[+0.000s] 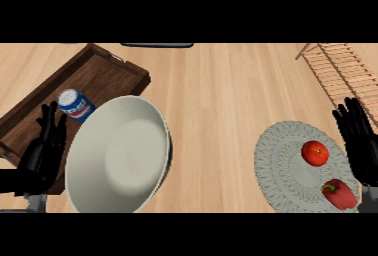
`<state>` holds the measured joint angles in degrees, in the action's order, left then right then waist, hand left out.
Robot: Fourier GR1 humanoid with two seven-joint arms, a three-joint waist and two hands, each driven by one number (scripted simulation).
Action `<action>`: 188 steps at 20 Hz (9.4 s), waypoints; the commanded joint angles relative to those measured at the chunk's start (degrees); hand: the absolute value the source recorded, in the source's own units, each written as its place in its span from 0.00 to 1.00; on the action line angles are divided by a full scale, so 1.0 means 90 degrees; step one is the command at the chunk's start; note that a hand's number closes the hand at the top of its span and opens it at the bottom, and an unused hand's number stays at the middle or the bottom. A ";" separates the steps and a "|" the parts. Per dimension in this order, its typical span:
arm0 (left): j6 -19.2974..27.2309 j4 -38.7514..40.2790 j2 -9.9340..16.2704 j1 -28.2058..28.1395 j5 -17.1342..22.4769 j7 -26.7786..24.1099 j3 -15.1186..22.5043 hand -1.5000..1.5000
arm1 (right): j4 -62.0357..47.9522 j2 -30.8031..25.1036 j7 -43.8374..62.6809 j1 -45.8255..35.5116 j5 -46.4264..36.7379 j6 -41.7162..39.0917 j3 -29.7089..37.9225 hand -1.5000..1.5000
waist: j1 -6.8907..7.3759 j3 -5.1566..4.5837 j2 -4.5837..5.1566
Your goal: Pick the bell pepper from the placemat and place it in the tiered shelf
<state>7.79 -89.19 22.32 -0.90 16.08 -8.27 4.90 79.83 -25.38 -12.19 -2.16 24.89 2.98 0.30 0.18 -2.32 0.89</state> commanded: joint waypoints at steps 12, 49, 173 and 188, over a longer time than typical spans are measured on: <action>-0.0154 0.0884 0.0493 -0.0298 0.0089 0.1093 -0.0381 0.50 | 0.1190 0.0311 -0.3293 0.2108 -0.2404 0.0788 -0.0543 0.00 | -0.0173 0.0263 -0.0115; -0.0639 0.1163 0.0112 0.0059 -0.0474 0.1238 -0.0755 0.50 | 0.2818 -0.1484 0.1605 0.2587 -0.8583 -0.0637 -0.0383 0.00 | -0.0017 0.0258 -0.0097; -0.1406 0.0719 -0.0778 0.0103 -0.1437 0.1733 -0.1680 0.50 | -0.4421 -0.0935 0.7844 -0.6834 -1.3186 0.1154 0.4149 0.00 | 0.0084 0.0260 -0.0071; -0.1594 0.0841 -0.0606 -0.0108 -0.1424 0.1479 -0.1908 0.50 | -0.2180 -0.0347 0.7772 -0.6812 -1.1706 0.1836 0.4455 0.00 | -0.0035 0.0256 -0.0147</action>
<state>-5.92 -80.55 16.66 -0.25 3.15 5.18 -12.14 53.80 -30.28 55.89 -63.26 -83.28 18.16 40.51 -0.01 0.01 -0.19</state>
